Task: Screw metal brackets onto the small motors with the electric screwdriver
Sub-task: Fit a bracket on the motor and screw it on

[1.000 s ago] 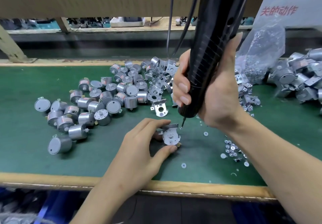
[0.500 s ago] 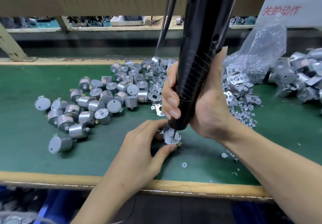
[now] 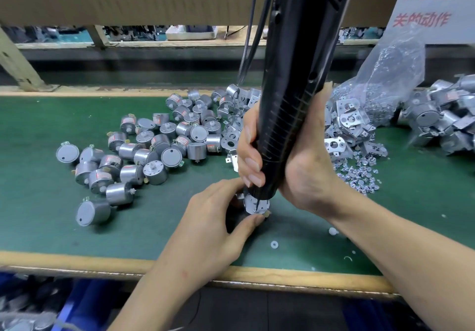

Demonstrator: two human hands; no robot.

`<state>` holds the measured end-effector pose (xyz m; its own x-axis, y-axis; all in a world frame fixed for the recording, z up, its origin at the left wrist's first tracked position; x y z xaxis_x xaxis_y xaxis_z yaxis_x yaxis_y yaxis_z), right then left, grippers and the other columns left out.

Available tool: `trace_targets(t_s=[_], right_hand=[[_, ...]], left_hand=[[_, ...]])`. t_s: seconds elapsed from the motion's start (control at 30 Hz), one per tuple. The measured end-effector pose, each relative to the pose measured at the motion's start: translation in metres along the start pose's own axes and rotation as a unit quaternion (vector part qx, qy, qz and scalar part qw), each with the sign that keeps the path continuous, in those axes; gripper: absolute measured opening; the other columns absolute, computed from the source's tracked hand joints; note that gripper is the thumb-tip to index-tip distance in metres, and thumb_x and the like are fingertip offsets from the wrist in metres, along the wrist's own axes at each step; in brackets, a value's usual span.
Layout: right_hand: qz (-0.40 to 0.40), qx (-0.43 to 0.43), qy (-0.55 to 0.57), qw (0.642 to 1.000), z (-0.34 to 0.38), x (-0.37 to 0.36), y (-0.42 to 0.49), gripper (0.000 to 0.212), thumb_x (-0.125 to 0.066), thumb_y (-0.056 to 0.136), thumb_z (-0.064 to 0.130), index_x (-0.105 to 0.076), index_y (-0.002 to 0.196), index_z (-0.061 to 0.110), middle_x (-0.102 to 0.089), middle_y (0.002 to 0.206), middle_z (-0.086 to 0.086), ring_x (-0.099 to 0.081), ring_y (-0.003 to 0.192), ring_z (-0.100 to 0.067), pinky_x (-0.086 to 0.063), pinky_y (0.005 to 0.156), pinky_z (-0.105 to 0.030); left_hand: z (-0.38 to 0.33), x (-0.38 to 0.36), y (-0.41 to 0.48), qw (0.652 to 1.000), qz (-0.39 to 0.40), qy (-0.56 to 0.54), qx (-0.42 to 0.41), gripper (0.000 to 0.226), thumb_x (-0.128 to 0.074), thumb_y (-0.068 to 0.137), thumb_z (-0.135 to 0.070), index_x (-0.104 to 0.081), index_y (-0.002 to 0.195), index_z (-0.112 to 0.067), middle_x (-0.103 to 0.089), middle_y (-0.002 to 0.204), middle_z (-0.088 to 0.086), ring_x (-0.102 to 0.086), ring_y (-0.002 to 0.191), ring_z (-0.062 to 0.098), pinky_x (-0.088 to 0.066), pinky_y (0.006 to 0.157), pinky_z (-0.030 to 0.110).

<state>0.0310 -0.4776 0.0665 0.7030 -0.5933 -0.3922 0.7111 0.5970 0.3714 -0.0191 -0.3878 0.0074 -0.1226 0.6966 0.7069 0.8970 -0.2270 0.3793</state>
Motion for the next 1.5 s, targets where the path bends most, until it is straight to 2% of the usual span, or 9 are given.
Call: trace_targets(t_s=[0.23,0.4,0.67,0.73,0.83,0.93,1.1,1.27,1.5], right_hand=[[0.004,-0.005,0.000,1.000,-0.002,-0.002,0.001,0.070,-0.021,0.078,0.077,-0.058,0.075,0.018,-0.052,0.054,0.003,-0.047,0.041,-0.011,-0.038,0.046,-0.025],[0.004,-0.020,0.014,1.000,-0.004,-0.005,0.001,0.069,-0.028,0.076,0.081,-0.059,0.072,0.019,-0.051,0.052,0.002,-0.045,0.039,-0.012,-0.040,0.044,-0.021],[-0.012,-0.010,0.009,1.000,-0.003,-0.007,0.001,0.069,-0.036,0.075,0.083,-0.057,0.071,0.017,-0.049,0.051,0.001,-0.042,0.038,-0.012,-0.040,0.043,-0.020],[-0.027,-0.012,0.003,1.000,-0.004,-0.004,0.001,0.076,-0.031,0.085,0.088,-0.058,0.071,0.017,-0.049,0.050,0.000,-0.042,0.038,-0.014,-0.040,0.044,-0.021],[-0.036,-0.020,0.004,0.999,-0.006,0.001,0.001,0.080,-0.005,0.087,0.074,-0.059,0.069,0.018,-0.048,0.050,-0.001,-0.043,0.038,-0.015,-0.039,0.044,-0.023],[-0.010,0.009,0.034,0.999,0.007,0.006,0.003,0.089,0.008,0.080,0.074,-0.060,0.071,0.017,-0.050,0.052,0.001,-0.044,0.039,-0.013,-0.039,0.046,-0.024],[-0.058,0.069,0.016,0.996,0.041,0.046,0.008,0.089,0.005,0.085,0.076,-0.058,0.073,0.015,-0.047,0.053,0.001,-0.040,0.040,-0.015,-0.033,0.047,-0.026],[-0.100,-0.013,-0.039,0.994,0.030,0.084,0.007,0.085,-0.001,0.092,0.075,-0.054,0.067,0.013,-0.043,0.051,-0.001,-0.035,0.039,-0.017,-0.027,0.046,-0.029],[0.023,-0.106,0.018,0.994,0.024,0.086,0.007,0.079,-0.013,0.084,0.076,-0.055,0.063,0.013,-0.045,0.046,0.001,-0.041,0.033,-0.013,-0.024,0.042,-0.028]], left_hand=[[0.002,-0.004,0.002,1.000,-0.003,0.031,0.004,0.032,-0.079,0.079,-0.024,-0.056,0.101,-0.030,-0.049,0.091,-0.038,-0.046,0.075,0.003,-0.036,0.069,0.015],[0.000,-0.002,0.000,0.999,-0.029,0.034,-0.005,0.029,-0.073,0.076,-0.030,-0.052,0.097,-0.035,-0.046,0.077,-0.033,-0.052,0.074,0.013,-0.037,0.066,0.022],[-0.001,-0.002,0.001,0.999,-0.024,0.043,0.002,0.033,-0.073,0.077,-0.032,-0.048,0.096,-0.040,-0.046,0.092,-0.042,-0.046,0.075,0.007,-0.033,0.068,0.015],[0.000,-0.002,0.002,0.999,-0.023,0.046,0.003,0.035,-0.075,0.077,-0.029,-0.049,0.097,-0.039,-0.047,0.088,-0.040,-0.044,0.075,0.006,-0.034,0.069,0.013],[0.000,-0.002,0.002,0.998,-0.021,0.056,0.008,0.036,-0.080,0.078,-0.026,-0.054,0.103,-0.033,-0.045,0.079,-0.033,-0.046,0.078,0.008,-0.034,0.070,0.016],[0.002,0.000,0.003,0.998,-0.019,0.063,0.018,0.042,-0.081,0.078,-0.026,-0.059,0.113,-0.027,-0.046,0.090,-0.033,-0.052,0.092,0.010,-0.033,0.077,0.014],[0.009,0.011,0.003,0.993,-0.090,0.061,0.055,0.045,-0.082,0.079,-0.022,-0.061,0.119,-0.018,-0.054,0.104,-0.024,-0.055,0.103,0.008,-0.029,0.088,0.001],[0.018,0.013,0.002,0.982,-0.131,0.084,0.106,0.047,-0.080,0.081,-0.022,-0.059,0.122,-0.016,-0.061,0.106,-0.009,-0.058,0.103,0.021,-0.032,0.082,0.017],[0.020,0.007,0.003,0.985,-0.102,0.079,0.115,0.044,-0.076,0.084,-0.027,-0.055,0.123,-0.023,-0.056,0.094,-0.015,-0.058,0.087,0.019,-0.047,0.080,0.035]])
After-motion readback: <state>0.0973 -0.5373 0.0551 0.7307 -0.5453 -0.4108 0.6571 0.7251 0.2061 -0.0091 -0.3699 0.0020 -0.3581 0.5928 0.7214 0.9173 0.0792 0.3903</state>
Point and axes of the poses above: each hand's wrist, its own y-axis towards the middle knuckle, its own x-axis out of the back of the hand, z = x × y, the point moved 6 cm from there along y, towards the middle knuckle
